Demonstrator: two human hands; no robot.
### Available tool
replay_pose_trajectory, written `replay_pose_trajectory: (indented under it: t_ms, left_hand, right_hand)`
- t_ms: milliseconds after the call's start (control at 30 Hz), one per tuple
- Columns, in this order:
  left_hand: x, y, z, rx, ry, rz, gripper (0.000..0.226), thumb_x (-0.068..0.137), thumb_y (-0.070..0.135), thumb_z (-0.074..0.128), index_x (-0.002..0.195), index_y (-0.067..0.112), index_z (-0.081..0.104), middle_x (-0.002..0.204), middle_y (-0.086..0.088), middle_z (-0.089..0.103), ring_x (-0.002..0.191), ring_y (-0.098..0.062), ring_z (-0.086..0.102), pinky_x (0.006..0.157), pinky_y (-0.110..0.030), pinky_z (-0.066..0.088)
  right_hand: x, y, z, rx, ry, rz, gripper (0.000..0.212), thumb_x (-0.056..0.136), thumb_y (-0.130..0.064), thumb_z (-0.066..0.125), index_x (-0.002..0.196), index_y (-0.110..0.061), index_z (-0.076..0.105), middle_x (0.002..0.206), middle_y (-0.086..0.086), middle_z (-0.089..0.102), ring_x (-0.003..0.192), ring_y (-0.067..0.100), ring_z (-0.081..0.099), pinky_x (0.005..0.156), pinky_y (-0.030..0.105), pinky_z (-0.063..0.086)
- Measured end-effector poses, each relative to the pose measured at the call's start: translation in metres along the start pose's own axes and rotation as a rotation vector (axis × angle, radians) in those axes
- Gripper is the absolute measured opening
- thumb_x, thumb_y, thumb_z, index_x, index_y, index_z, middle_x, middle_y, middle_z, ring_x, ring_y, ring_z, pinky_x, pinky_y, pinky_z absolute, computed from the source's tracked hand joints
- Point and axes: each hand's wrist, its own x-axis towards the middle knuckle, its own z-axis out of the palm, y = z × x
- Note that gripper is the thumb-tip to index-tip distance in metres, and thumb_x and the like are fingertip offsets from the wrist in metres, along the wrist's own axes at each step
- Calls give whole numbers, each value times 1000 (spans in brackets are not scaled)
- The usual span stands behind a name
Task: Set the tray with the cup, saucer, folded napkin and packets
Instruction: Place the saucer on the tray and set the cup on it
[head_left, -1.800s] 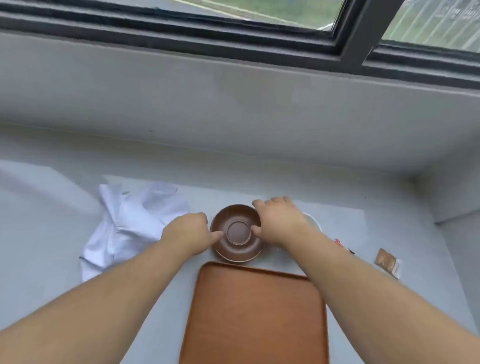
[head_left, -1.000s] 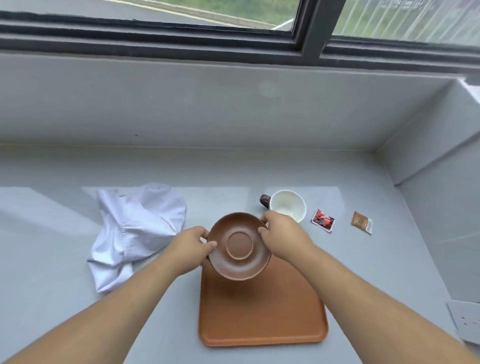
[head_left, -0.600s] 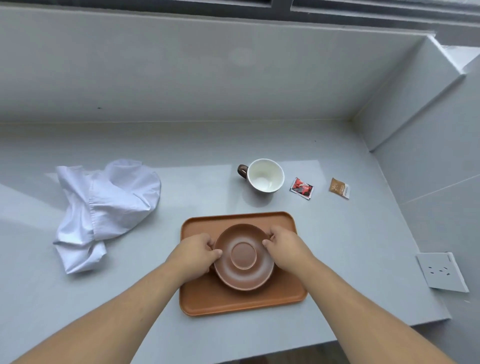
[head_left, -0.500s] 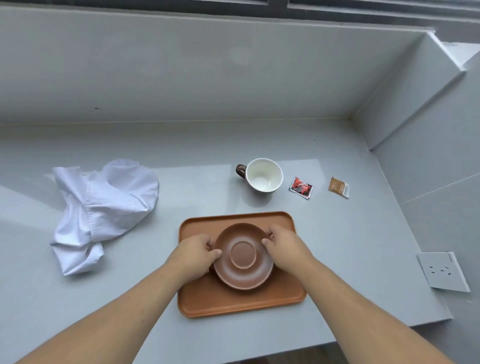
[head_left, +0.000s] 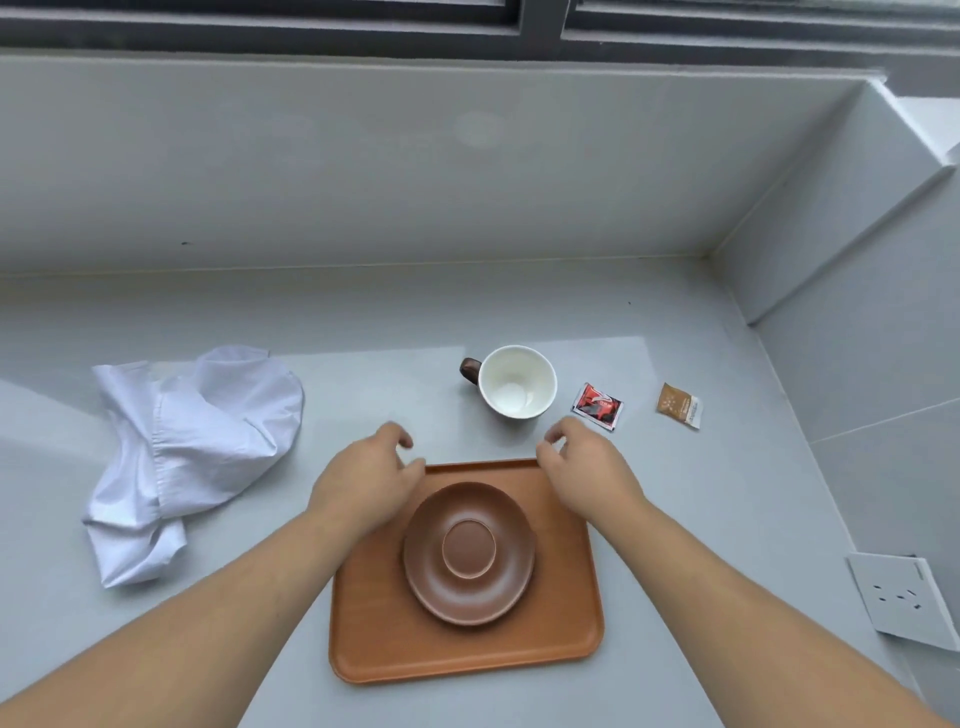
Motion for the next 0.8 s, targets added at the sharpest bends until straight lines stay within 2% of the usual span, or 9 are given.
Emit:
replay_pose_trajectory:
  t_ms: [100,167,233,300,400,500,600,667,800]
  left_hand:
    - [37,32,-9,1,34,54,51,91,43,61,138,32,46,115,8,69,97,-20,65,78,-36,49]
    - [59,52,-11,48,23,85,60,92,40,61,147,37,36,129,4,65,108,-23,65,81,-37,50]
    - [77,69,-12,126,-24,113,62,93,37,58,149,40,32,131,2,64,111,-26,63,83,-40,53]
    - [88,80,-8,198,-80,131,53,95,35,55,145,38,38,122,-1,66,105,-27,63,82,-44,57]
    - [90,84,-2,212,-99,137,29,98,32,52,127,29,50,107,0,69,91,-27,62,70,-40,53]
    - [74,72,-3,206,-68,145,19,100,37,52,115,26,57,100,5,69,87,-23,58,66,-35,45]
    - [47,53,-15,163,-74,156,14,98,45,54,104,34,61,85,17,61,81,-15,57,60,-32,41]
    - [24,40,-23,126,-105,167,13,96,47,57,101,36,62,87,17,62,80,-9,58,62,-31,42]
    - [-22,17,-24,75,-128,194,12,95,48,60,97,37,63,85,20,62,83,-9,58,63,-26,40]
  right_hand:
    - [30,-9,-14,159,20,37,37,94,-49,48,125,-27,50,79,-1,71,77,16,68,67,36,53]
    - [47,-15,-16,260,-27,70,47,94,-52,48,134,-27,45,90,3,74,86,24,70,80,44,59]
    - [60,-19,-14,261,-73,67,46,94,-47,48,133,-24,44,100,7,72,94,30,70,83,51,60]
    - [70,-21,-11,231,-105,49,37,95,-36,47,128,-18,47,104,12,70,95,35,69,81,54,60]
    - [76,-22,-10,206,-137,38,29,92,-22,43,120,-14,49,102,16,68,92,39,68,80,54,60]
    - [68,-23,-13,138,-146,-14,26,90,-22,44,114,-16,52,99,13,67,88,38,69,78,52,60]
    - [44,-29,-16,87,-159,-65,28,88,-24,46,114,-20,55,97,8,69,87,34,69,76,48,61]
    - [23,-34,-17,53,-181,-91,29,88,-24,46,116,-21,55,97,5,68,85,31,69,75,47,61]
    - [-26,-40,-13,-15,-191,-127,27,89,-25,45,115,-21,54,94,6,69,84,29,68,73,43,60]
